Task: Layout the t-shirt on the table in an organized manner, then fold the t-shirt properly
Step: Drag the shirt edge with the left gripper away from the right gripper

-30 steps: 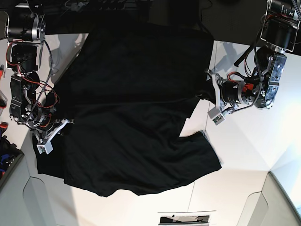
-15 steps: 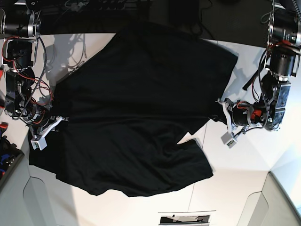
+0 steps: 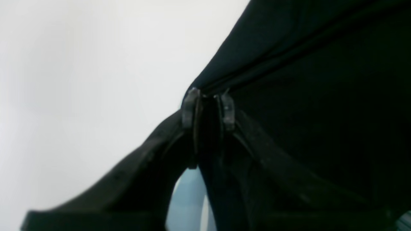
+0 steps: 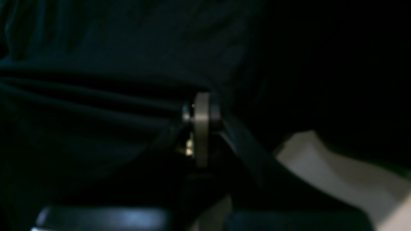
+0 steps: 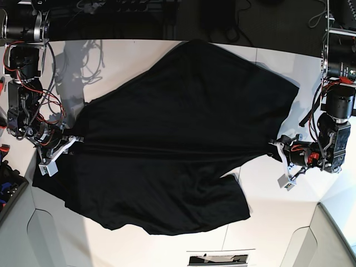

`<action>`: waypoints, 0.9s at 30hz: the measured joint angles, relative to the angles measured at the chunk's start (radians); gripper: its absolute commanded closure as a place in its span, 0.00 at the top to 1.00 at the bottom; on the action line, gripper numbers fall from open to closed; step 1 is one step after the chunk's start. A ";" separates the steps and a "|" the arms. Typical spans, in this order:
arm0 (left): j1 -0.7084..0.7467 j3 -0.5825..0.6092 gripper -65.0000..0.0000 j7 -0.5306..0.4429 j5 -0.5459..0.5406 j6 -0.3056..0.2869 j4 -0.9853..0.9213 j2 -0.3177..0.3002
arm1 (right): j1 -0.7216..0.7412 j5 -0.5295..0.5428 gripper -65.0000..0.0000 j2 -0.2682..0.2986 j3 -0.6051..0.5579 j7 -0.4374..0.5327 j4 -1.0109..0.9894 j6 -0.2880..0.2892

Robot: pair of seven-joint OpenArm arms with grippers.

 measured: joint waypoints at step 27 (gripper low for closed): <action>-0.048 0.002 0.17 0.278 -0.348 0.007 0.244 -0.025 | 0.043 -0.204 0.00 -0.014 0.000 0.153 -0.048 -0.055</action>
